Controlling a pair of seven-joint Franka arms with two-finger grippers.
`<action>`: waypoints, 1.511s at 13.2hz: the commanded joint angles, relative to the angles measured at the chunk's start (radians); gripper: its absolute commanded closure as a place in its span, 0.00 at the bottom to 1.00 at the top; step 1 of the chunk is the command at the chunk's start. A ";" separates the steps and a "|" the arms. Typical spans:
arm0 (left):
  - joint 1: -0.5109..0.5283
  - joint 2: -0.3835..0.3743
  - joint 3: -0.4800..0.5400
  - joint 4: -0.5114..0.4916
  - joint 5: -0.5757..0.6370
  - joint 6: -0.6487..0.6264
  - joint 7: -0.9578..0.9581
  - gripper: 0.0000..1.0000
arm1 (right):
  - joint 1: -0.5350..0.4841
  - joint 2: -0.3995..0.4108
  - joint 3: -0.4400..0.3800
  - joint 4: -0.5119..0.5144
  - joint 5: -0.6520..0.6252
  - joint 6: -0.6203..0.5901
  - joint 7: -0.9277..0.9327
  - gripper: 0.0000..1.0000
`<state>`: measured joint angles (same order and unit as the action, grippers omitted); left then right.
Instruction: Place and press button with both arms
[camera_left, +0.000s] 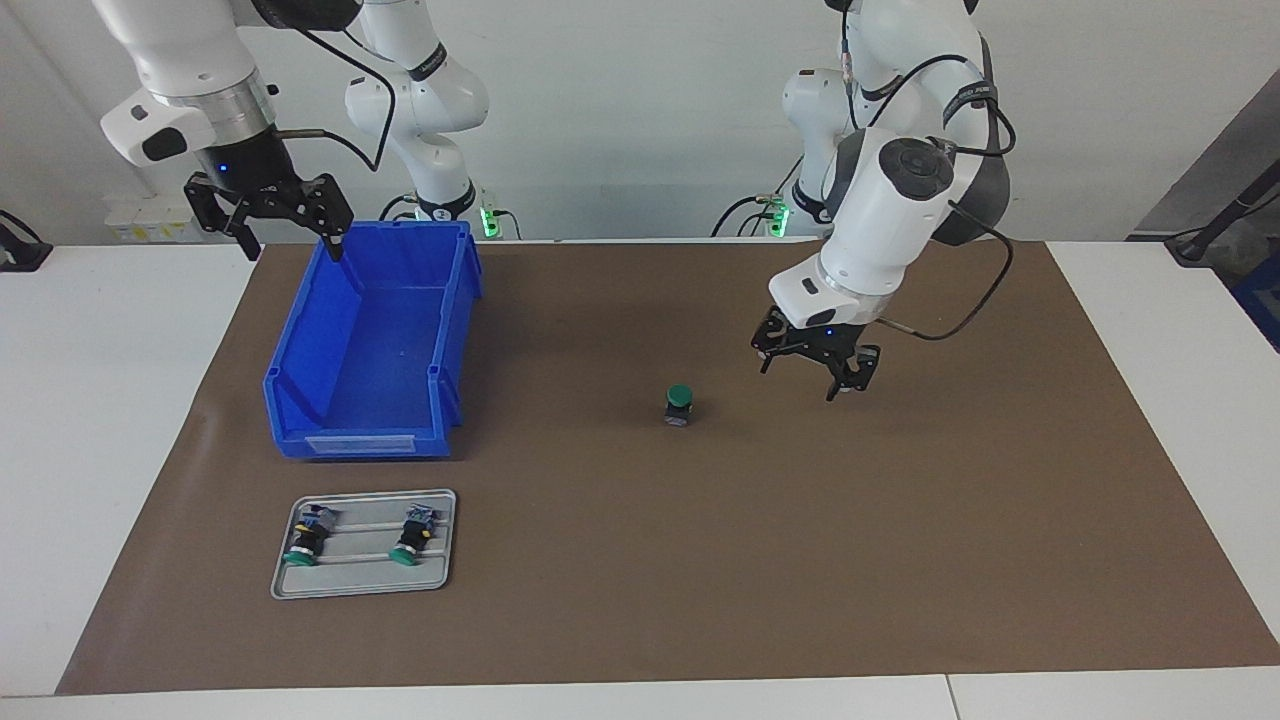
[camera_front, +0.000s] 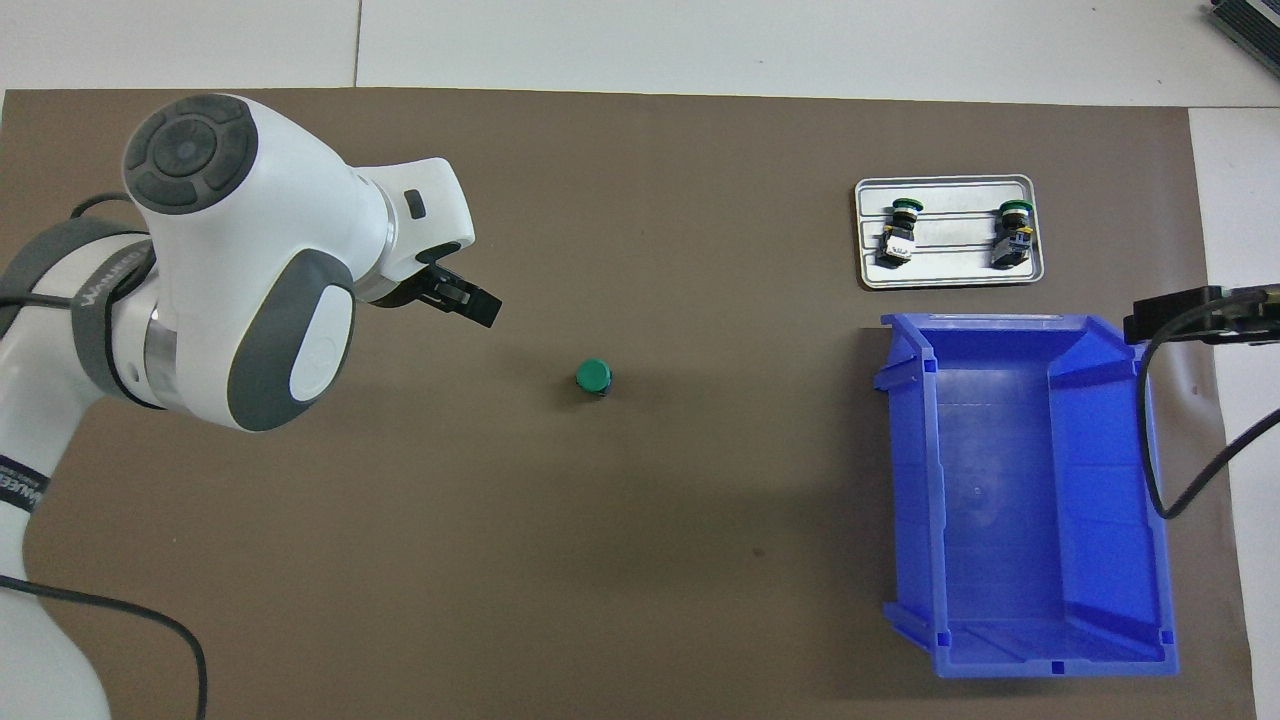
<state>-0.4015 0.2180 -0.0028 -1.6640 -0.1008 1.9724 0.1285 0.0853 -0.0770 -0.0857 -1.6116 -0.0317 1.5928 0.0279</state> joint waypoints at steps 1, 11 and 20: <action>-0.089 -0.025 0.007 -0.037 0.015 0.049 -0.146 0.21 | -0.006 -0.021 0.000 -0.022 0.022 0.007 -0.029 0.00; -0.198 -0.043 0.007 -0.230 0.015 0.218 -0.325 1.00 | -0.006 -0.021 0.000 -0.022 0.022 0.007 -0.029 0.00; -0.231 0.052 0.007 -0.232 0.015 0.348 -0.326 1.00 | -0.009 -0.023 -0.002 -0.024 0.022 -0.004 -0.029 0.00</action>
<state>-0.6124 0.2632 -0.0104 -1.8817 -0.1007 2.2775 -0.1789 0.0833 -0.0771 -0.0878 -1.6117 -0.0317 1.5906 0.0279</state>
